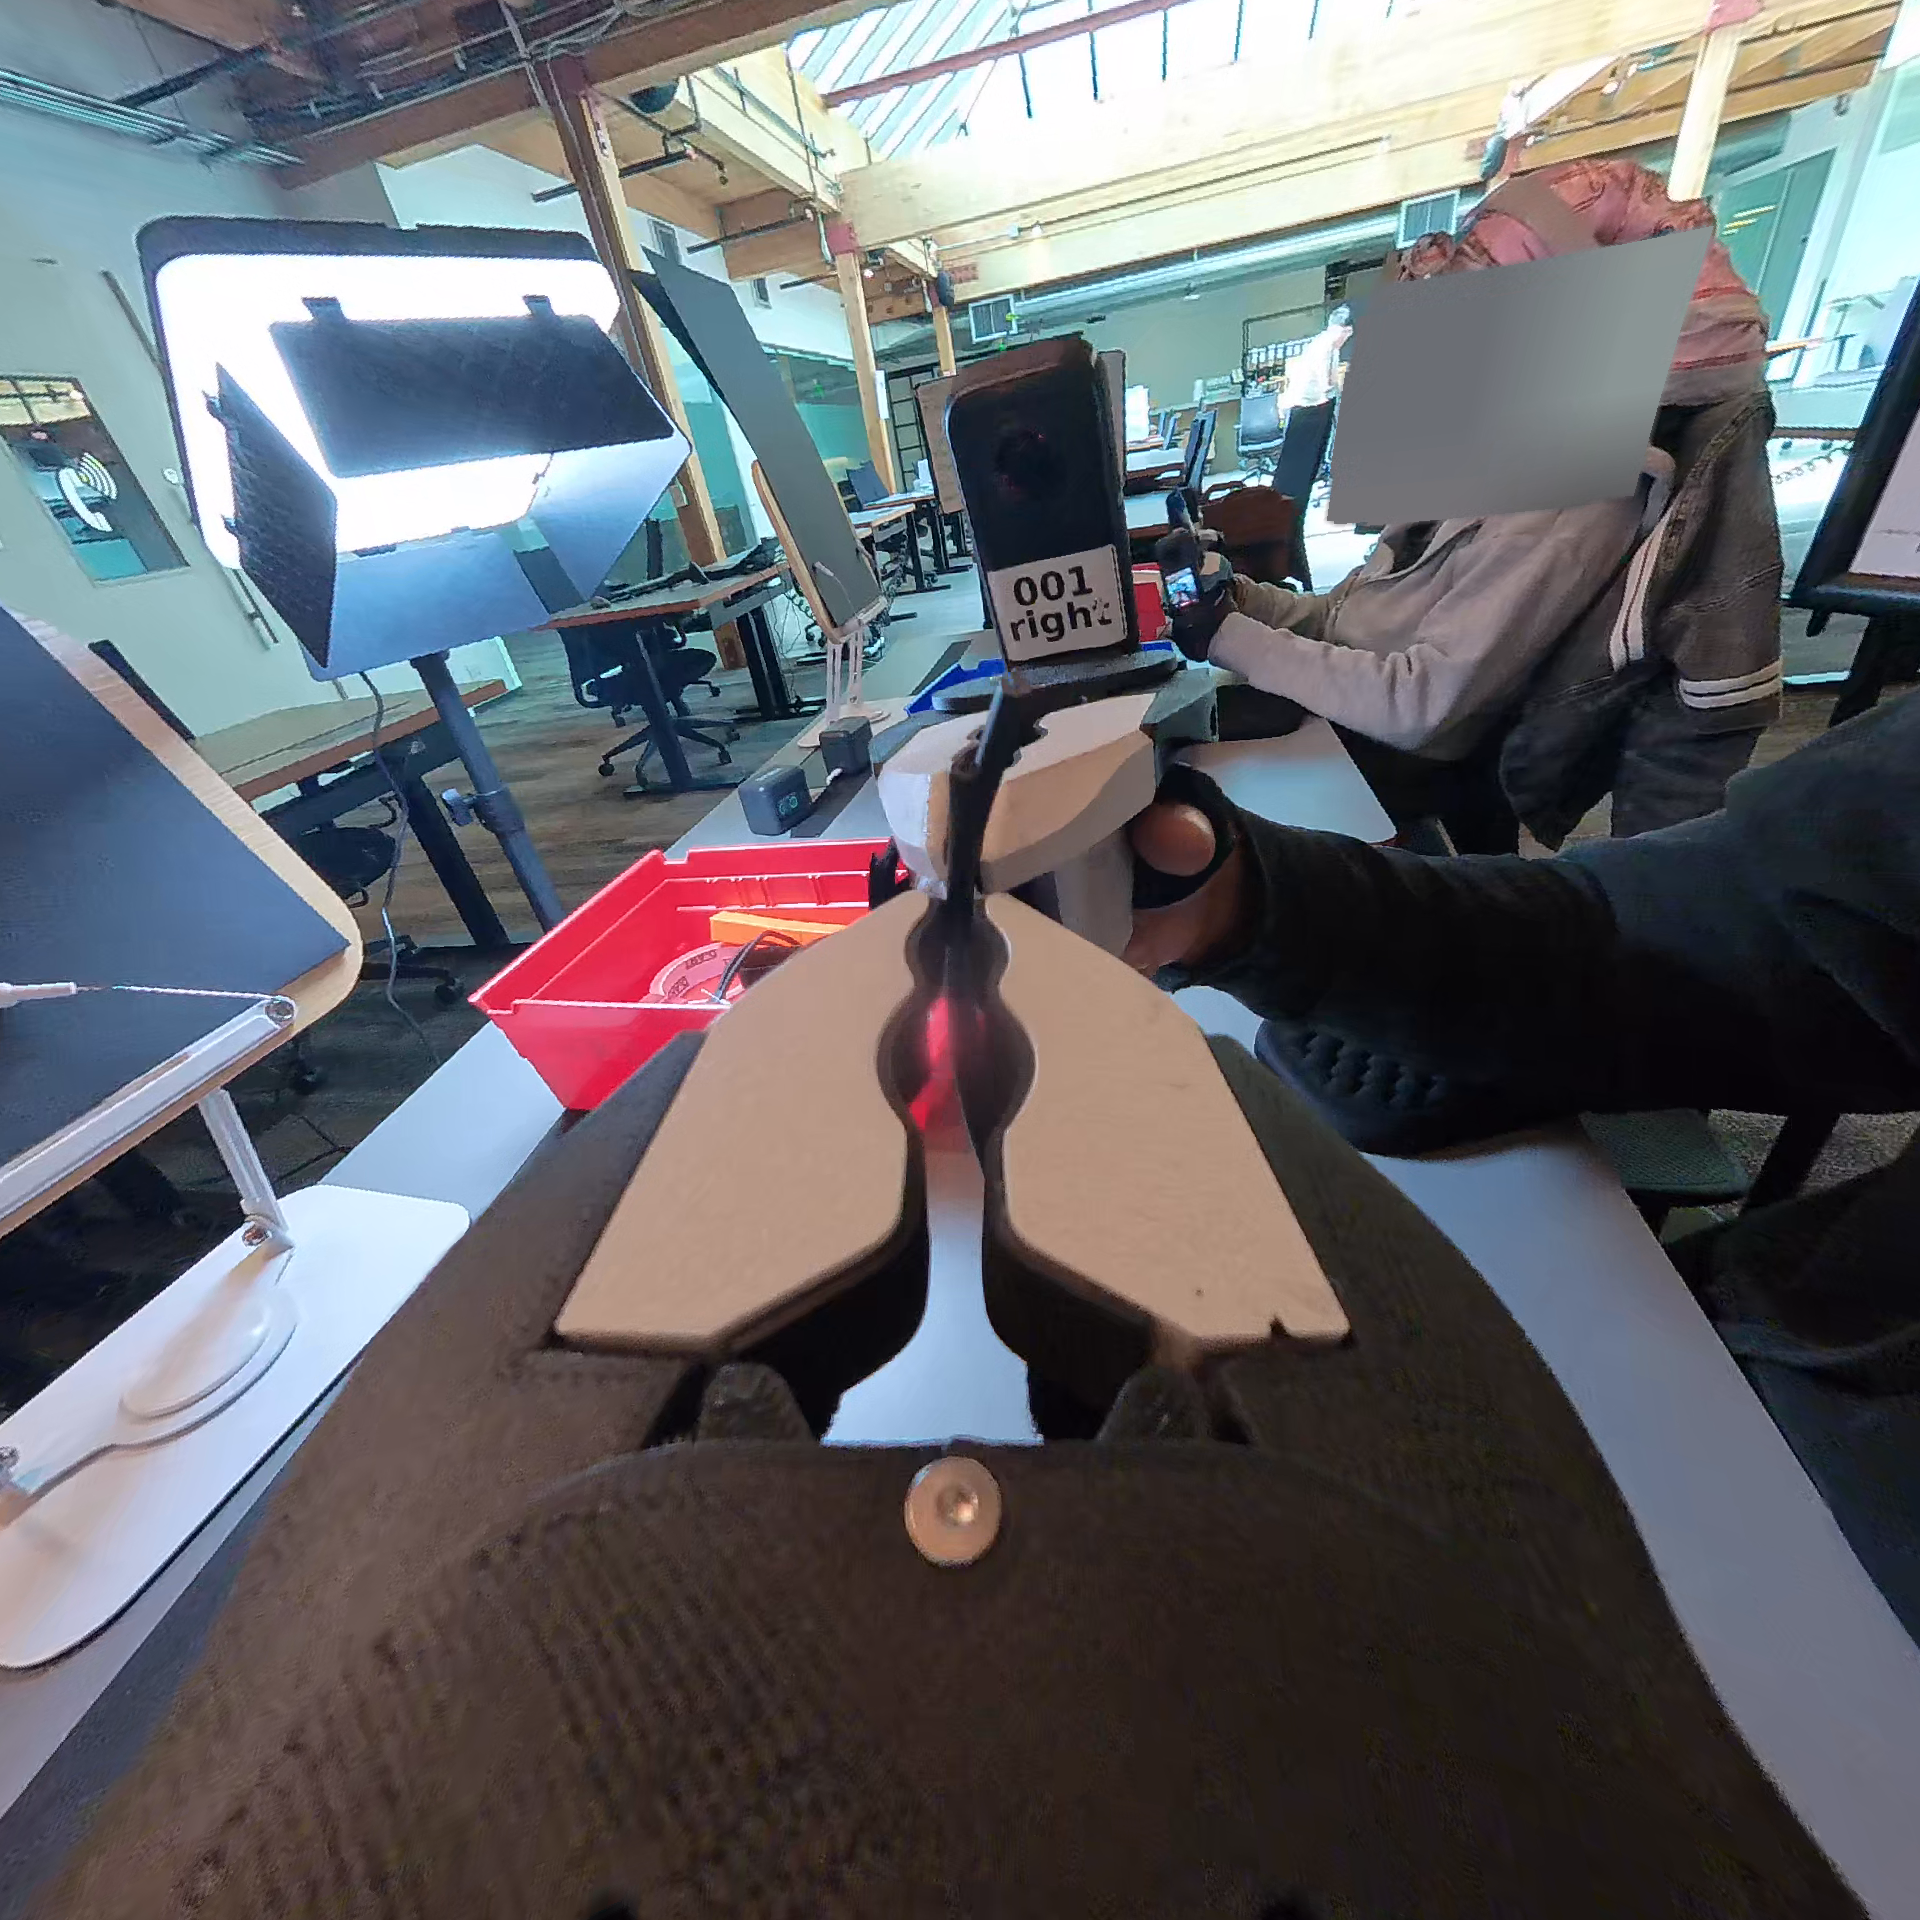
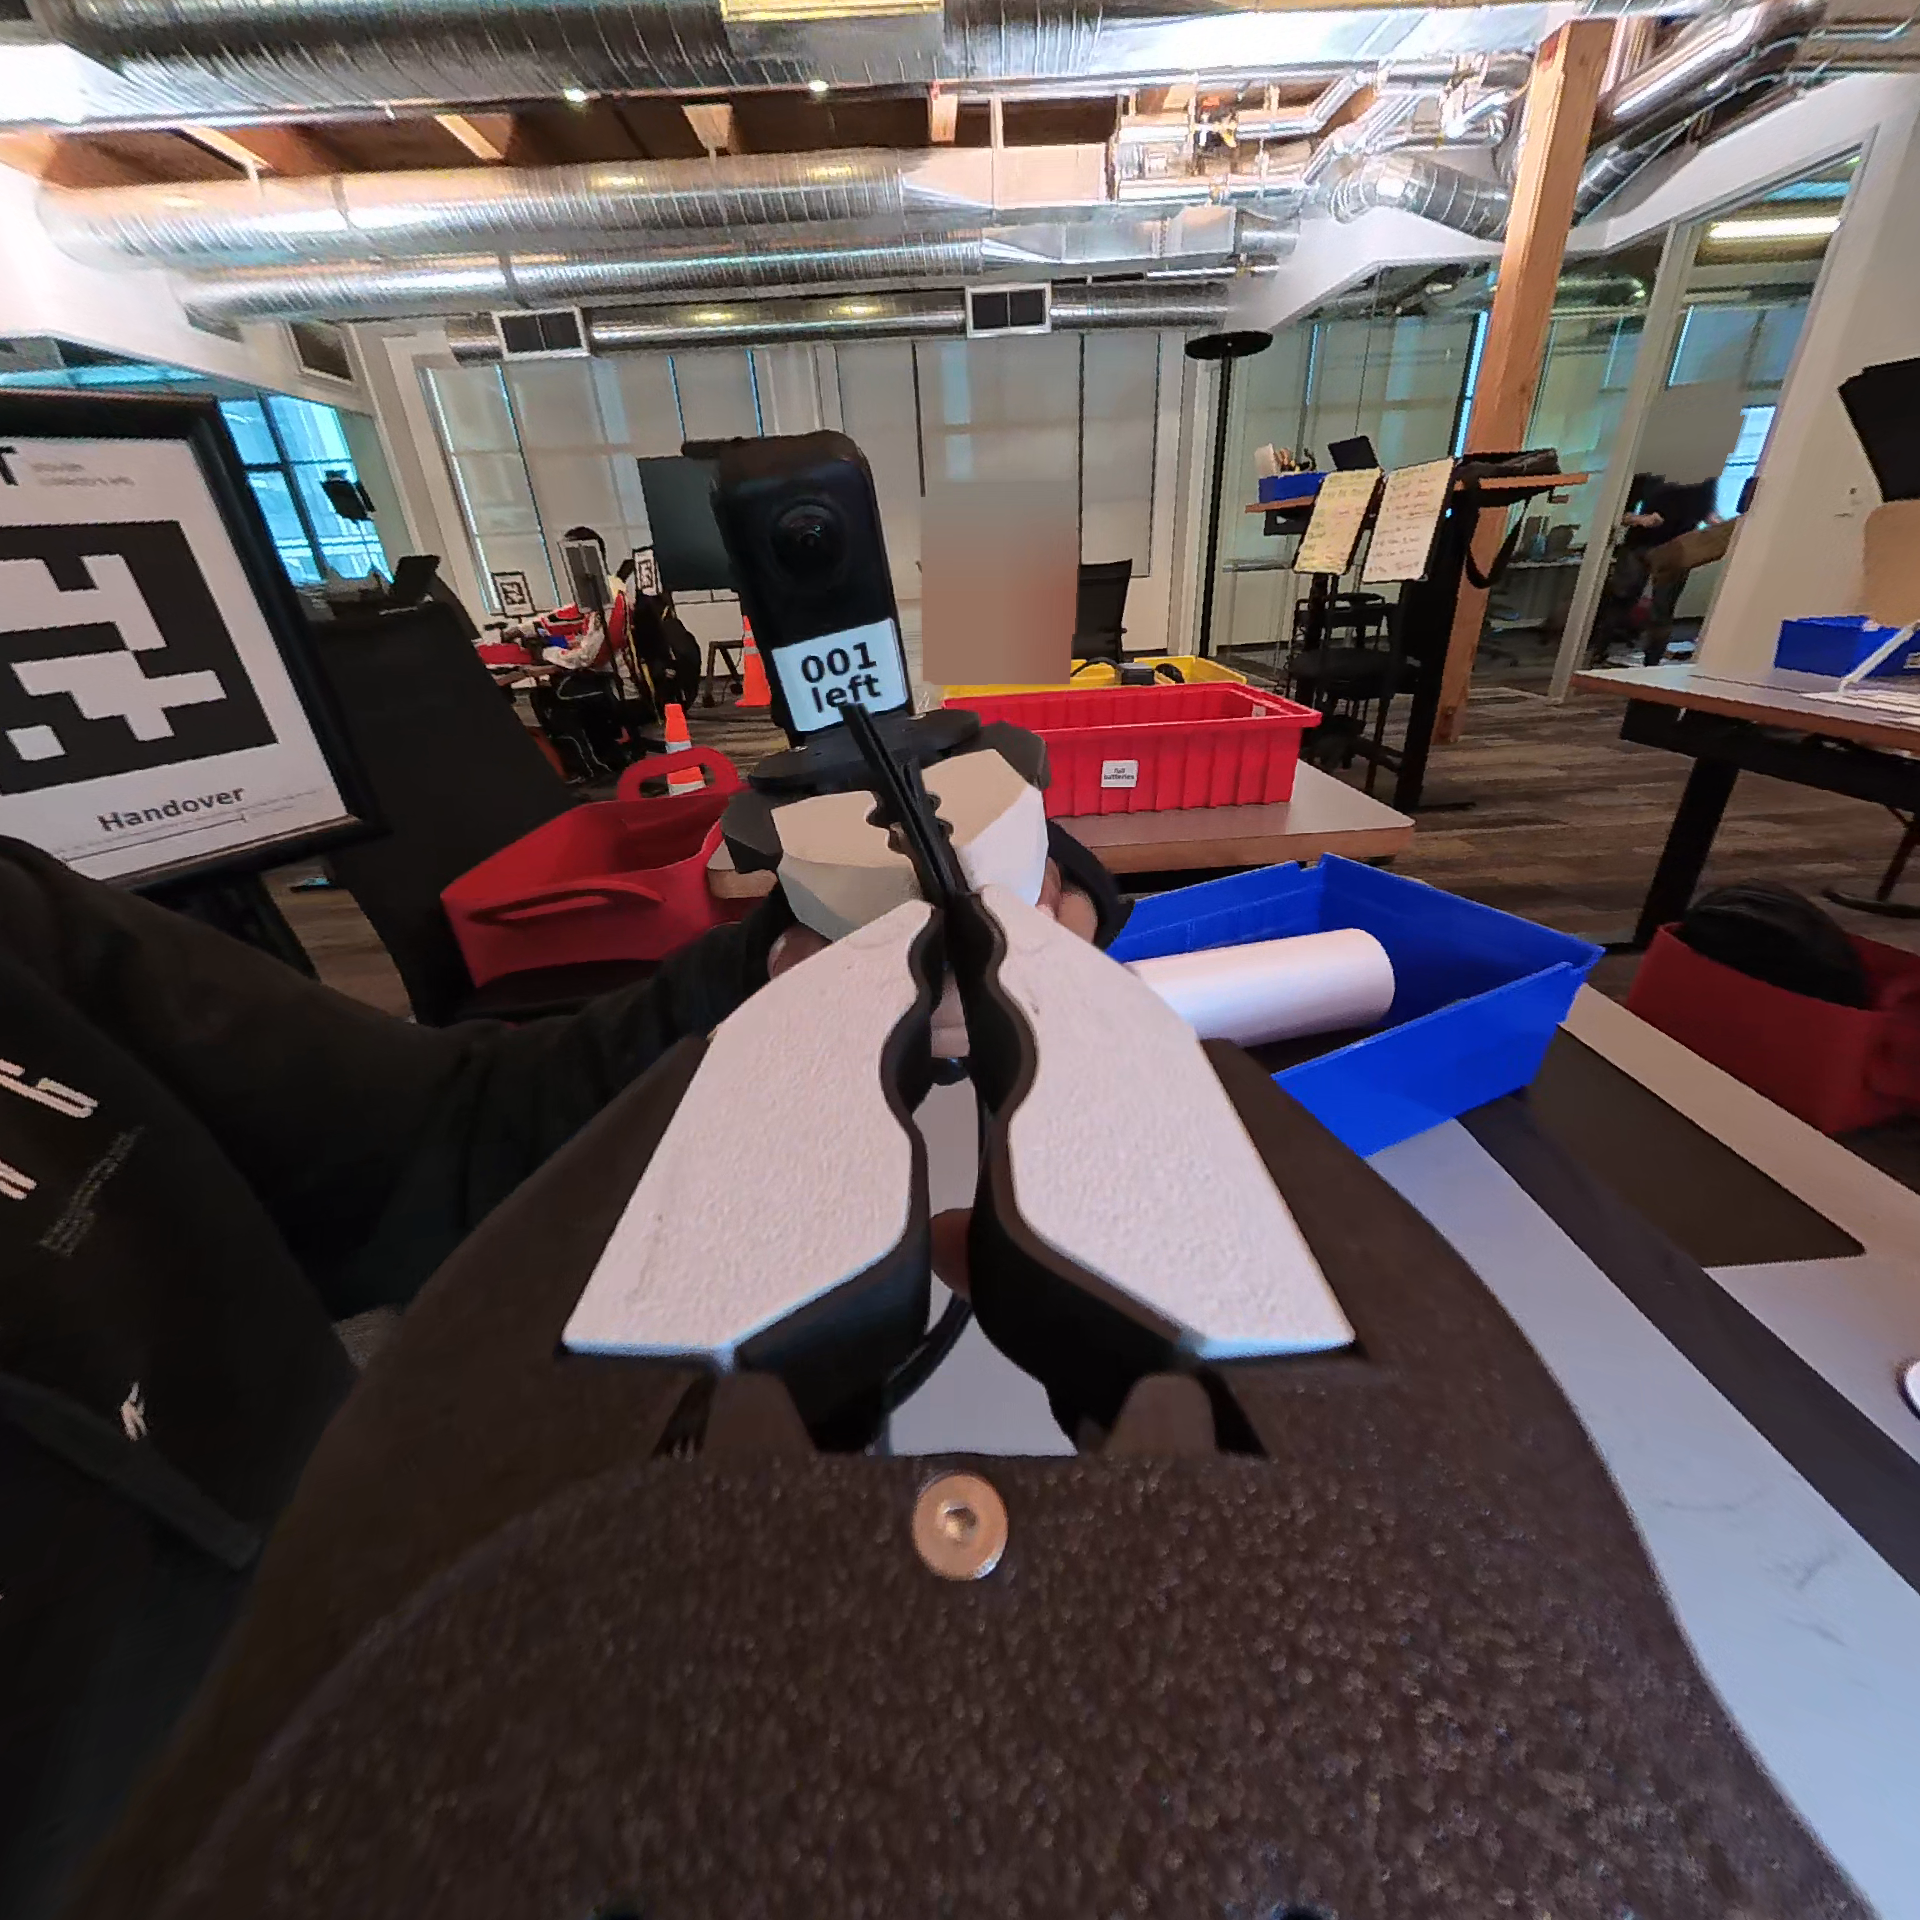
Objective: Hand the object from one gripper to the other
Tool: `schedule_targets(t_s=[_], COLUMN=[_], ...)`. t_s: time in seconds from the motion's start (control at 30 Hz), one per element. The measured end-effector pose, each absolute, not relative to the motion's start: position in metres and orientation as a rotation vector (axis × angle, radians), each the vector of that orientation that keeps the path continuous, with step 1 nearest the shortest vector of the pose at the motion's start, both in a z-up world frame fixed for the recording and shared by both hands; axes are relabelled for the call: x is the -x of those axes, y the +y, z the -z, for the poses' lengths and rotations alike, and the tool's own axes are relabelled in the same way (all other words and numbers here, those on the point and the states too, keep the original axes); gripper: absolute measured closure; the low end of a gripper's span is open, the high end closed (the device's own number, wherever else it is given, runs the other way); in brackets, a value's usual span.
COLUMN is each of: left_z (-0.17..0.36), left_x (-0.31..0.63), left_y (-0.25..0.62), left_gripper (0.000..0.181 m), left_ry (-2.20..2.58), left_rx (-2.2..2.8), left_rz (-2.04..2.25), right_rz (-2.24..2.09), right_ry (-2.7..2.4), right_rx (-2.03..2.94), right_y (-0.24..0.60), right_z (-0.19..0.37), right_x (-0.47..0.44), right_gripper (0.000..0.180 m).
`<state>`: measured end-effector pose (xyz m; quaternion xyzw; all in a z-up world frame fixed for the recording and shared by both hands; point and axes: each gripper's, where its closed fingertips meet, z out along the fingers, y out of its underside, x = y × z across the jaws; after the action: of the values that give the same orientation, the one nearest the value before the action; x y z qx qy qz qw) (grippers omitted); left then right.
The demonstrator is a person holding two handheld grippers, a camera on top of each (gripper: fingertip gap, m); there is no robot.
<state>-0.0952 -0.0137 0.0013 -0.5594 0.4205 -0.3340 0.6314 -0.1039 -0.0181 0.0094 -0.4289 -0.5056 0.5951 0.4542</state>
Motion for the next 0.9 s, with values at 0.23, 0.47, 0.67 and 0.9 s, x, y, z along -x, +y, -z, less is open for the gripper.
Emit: schedule_targets(t_s=[0.23,0.47,0.67,0.9], left_z=[0.0,0.007,0.009,0.003], left_x=[0.092,0.086,0.082,0.079], left_y=[-0.018,-0.019,-0.021,-0.017], left_gripper=[0.177,0.175,0.176,0.176], left_ry=[0.966,1.0,1.008,0.958], left_rx=[1.271,1.273,1.261,1.241], left_rz=[0.855,0.865,0.912,0.966], right_rz=[-1.55,-1.653,-1.731,-1.768], right_ry=[-1.251,-1.265,-1.274,-1.219], right_rx=[1.068,1.12,1.12,1.086], right_y=[-0.023,-0.025,-0.027,-0.023], right_z=[-0.009,-0.004,-0.003,-0.008], right_x=[0.104,0.105,0.101,0.098], right_gripper=[0.178,0.178,0.179,0.178])
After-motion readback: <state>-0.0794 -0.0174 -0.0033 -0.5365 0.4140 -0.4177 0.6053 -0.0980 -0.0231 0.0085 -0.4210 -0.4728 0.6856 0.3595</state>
